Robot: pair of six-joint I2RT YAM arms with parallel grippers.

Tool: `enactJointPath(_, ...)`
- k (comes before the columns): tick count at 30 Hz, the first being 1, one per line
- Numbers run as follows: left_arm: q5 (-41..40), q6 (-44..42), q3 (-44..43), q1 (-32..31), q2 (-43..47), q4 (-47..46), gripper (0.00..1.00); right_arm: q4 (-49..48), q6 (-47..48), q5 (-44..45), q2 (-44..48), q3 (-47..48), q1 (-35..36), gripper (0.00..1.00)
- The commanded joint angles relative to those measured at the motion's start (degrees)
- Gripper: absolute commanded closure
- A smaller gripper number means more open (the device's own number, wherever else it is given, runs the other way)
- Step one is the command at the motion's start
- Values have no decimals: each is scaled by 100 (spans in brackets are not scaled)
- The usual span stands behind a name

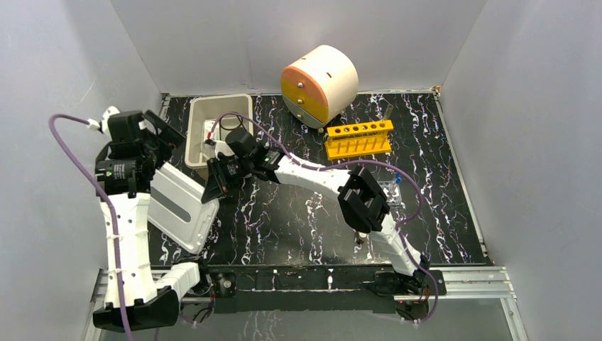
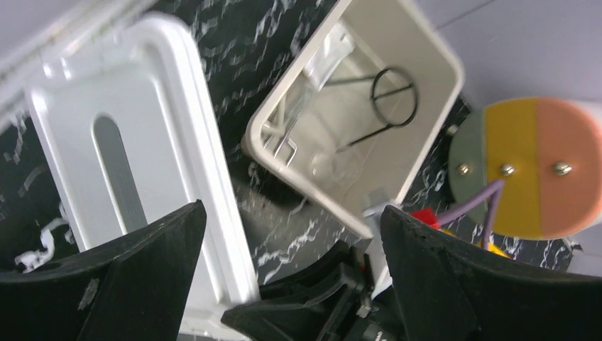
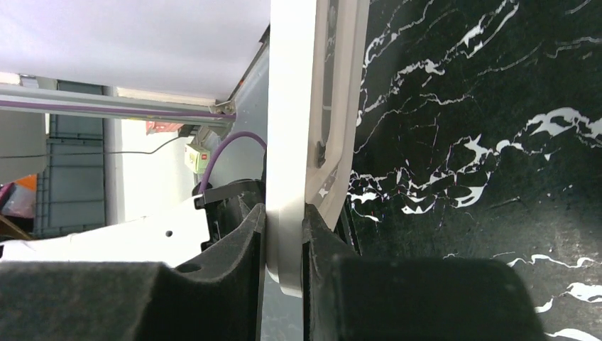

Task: Organize the chemistry lab equipment

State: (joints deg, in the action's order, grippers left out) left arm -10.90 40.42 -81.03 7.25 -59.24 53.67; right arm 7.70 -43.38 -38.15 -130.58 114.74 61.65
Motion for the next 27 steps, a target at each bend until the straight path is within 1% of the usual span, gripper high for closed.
enactJointPath(1,-852,-616,-1169,-274,-95,227,7,-167,466,-268,644,521,10,100)
enactJointPath(3,-929,-727,-1564,-369,-142,191,6,-114,519,-185,715,609,2,100)
enactJointPath(6,-827,-900,-1944,-477,-162,3,6,-99,509,-95,828,694,-91,100)
enactJointPath(11,-562,-1122,-2327,-611,-224,-209,5,-169,453,97,1082,869,-352,100)
enactJointPath(14,-427,-1168,-2452,-645,-290,-288,5,-373,265,207,1348,695,-621,100)
enactJointPath(18,-73,-1160,-2404,-645,-373,-407,3,-711,-13,369,1829,152,-1096,100)
enactJointPath(19,46,-1129,-2346,-645,-401,-455,3,-970,-92,408,1954,4,-1231,100)
enactJointPath(22,411,-1022,-2090,-645,-458,-632,2,-1357,-428,488,2359,-465,-1633,100)
enactJointPath(27,612,-796,-1600,-640,-673,-682,2,-1584,-1023,903,2792,-1226,-2175,100)
